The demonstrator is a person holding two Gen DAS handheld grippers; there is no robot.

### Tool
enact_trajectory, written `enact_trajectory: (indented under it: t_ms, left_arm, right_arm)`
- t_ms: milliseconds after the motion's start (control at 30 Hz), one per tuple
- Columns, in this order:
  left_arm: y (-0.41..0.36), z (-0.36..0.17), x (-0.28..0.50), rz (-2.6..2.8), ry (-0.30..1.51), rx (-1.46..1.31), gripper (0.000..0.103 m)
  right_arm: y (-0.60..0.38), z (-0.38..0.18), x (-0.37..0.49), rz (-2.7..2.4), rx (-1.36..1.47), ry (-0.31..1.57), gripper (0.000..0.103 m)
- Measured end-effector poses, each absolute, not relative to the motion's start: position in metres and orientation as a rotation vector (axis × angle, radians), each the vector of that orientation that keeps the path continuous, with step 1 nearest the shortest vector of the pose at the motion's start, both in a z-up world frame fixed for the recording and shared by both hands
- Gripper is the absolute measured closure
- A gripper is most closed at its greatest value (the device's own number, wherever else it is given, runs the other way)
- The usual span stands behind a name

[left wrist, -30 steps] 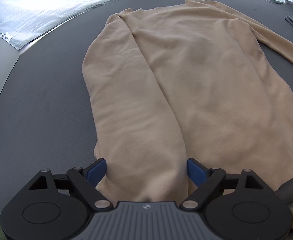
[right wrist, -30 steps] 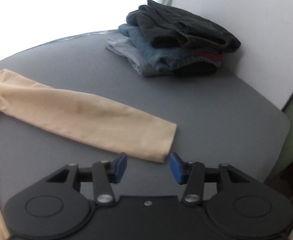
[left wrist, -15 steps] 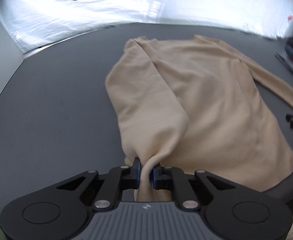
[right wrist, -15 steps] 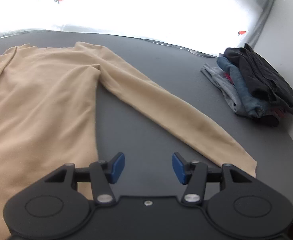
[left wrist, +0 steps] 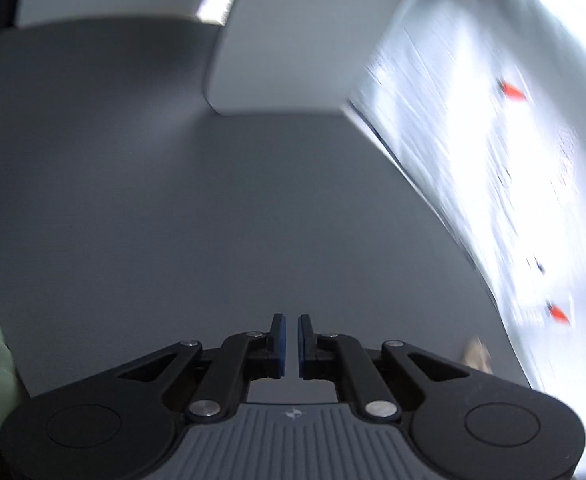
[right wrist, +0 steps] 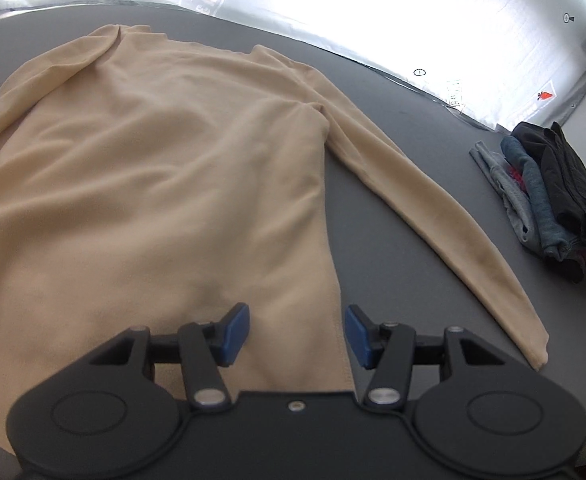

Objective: Fold clothes

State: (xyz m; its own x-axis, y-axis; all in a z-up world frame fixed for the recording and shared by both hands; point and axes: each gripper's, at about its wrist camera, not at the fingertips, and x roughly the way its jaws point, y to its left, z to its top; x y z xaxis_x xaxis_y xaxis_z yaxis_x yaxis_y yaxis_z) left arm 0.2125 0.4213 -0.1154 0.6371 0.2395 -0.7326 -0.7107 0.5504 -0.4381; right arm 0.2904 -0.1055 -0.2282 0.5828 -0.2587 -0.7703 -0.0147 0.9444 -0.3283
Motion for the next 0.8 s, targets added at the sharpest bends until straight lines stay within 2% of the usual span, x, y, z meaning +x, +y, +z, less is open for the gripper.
enact_trajectory:
  t_ms: [33,100,133,200,267,400,467,500,533,567,700,767,800]
  left_arm:
    - [0.426,-0.111,0.214,0.656,0.658,-0.759,0.094]
    - [0.421,-0.111,0.225,0.601,0.708,-0.688,0.068]
    - [0.407,-0.116,0.233,0.516,0.756,-0.624,0.062]
    - [0.369,-0.128,0.246,0.354,0.856,-0.458,0.039]
    - [0.324,-0.147,0.257,0.199,0.941,-0.287,0.028]
    - [0.262,-0.190,0.271,0.036,1.051,-0.147,0.023]
    - [0.248,-0.207,0.278,0.050,1.098,-0.097,0.027]
    - [0.244,-0.214,0.277,0.089,1.100,-0.057,0.052]
    - [0.247,-0.214,0.278,0.125,1.085,-0.052,0.068]
    - [0.249,-0.214,0.279,0.161,1.069,-0.048,0.099]
    - [0.284,-0.155,0.271,0.334,0.830,-0.115,0.099]
    - [0.278,-0.158,0.266,0.290,0.858,-0.126,0.099]
    - [0.275,-0.160,0.263,0.268,0.872,-0.131,0.095]
  right_arm:
    - [-0.105,-0.228,0.289,-0.149,-0.316,0.945,0.048]
    - [-0.104,-0.229,0.286,-0.151,-0.319,0.952,0.047]
    - [-0.104,-0.229,0.285,-0.154,-0.324,0.952,0.047]
    - [-0.102,-0.229,0.286,-0.158,-0.333,0.952,0.046]
    - [-0.101,-0.230,0.287,-0.163,-0.335,0.952,0.045]
    - [-0.103,-0.231,0.287,-0.172,-0.322,0.948,0.043]
    - [-0.105,-0.231,0.286,-0.178,-0.307,0.946,0.041]
    - [-0.106,-0.231,0.286,-0.180,-0.295,0.946,0.041]
    - [-0.108,-0.231,0.286,-0.182,-0.283,0.947,0.041]
    - [-0.109,-0.230,0.286,-0.183,-0.272,0.948,0.041]
    - [-0.111,-0.230,0.286,-0.184,-0.255,0.949,0.041]
    - [-0.111,-0.231,0.285,-0.183,-0.253,0.946,0.040]
    - [-0.112,-0.231,0.285,-0.181,-0.248,0.945,0.040]
